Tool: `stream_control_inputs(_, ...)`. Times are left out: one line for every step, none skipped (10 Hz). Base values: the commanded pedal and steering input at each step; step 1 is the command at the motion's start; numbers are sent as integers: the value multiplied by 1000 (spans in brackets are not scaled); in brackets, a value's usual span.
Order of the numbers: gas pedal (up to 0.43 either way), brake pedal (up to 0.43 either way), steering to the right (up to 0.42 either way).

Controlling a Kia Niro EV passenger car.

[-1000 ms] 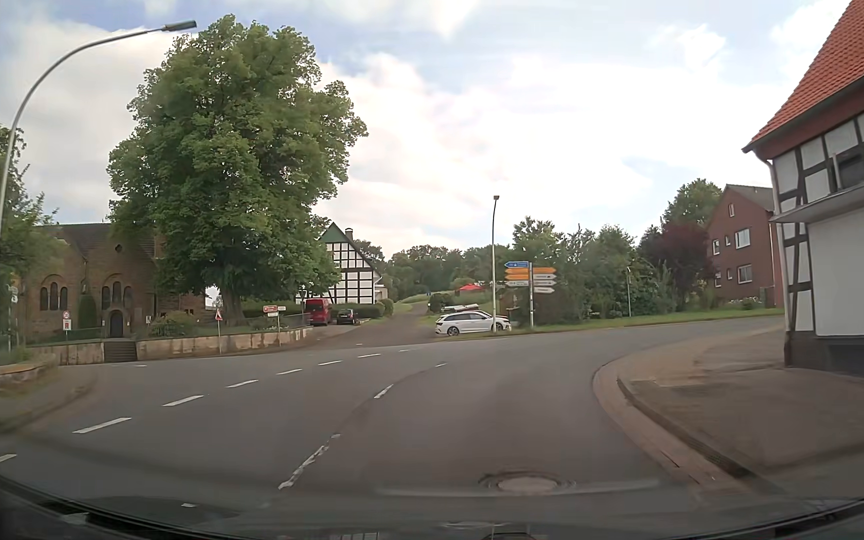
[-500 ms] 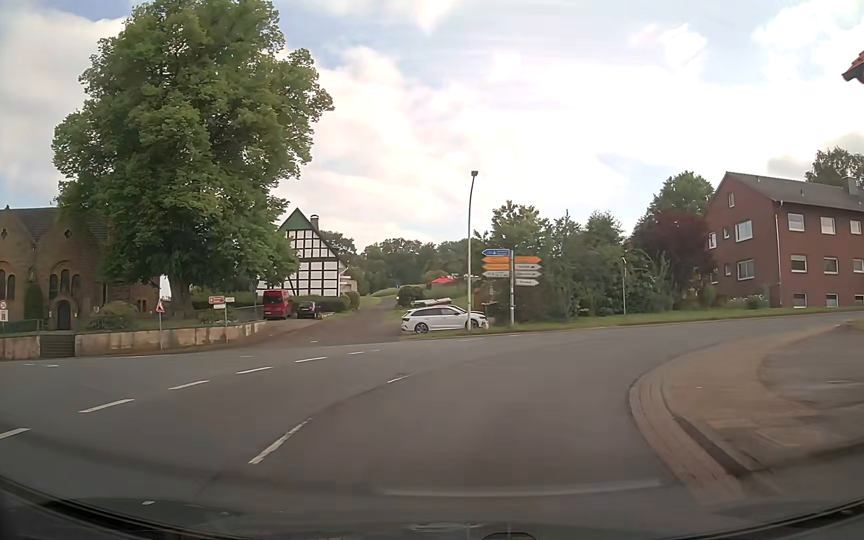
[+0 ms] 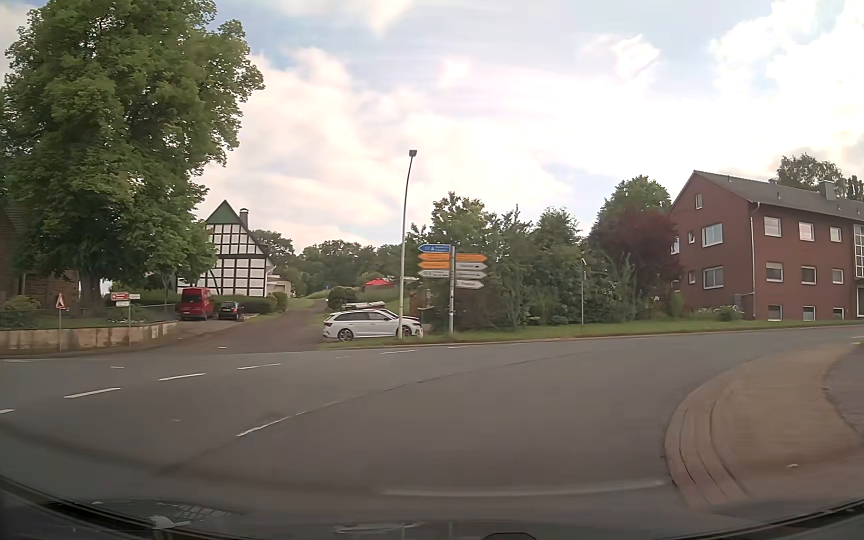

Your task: Follow the waypoints while adhering to traffic rules and regulations

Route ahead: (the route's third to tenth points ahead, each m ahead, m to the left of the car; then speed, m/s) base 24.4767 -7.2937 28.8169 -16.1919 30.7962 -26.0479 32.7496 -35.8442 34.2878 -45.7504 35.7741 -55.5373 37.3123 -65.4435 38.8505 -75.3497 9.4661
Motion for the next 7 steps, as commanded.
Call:
stream_control_inputs(138, 0, 151)
stream_control_inputs(138, 0, 161)
stream_control_inputs(150, 0, 170)
stream_control_inputs(150, 0, 177)
stream_control_inputs(157, 0, 183)
stream_control_inputs(157, 0, 190)
stream_control_inputs(157, 0, 199)
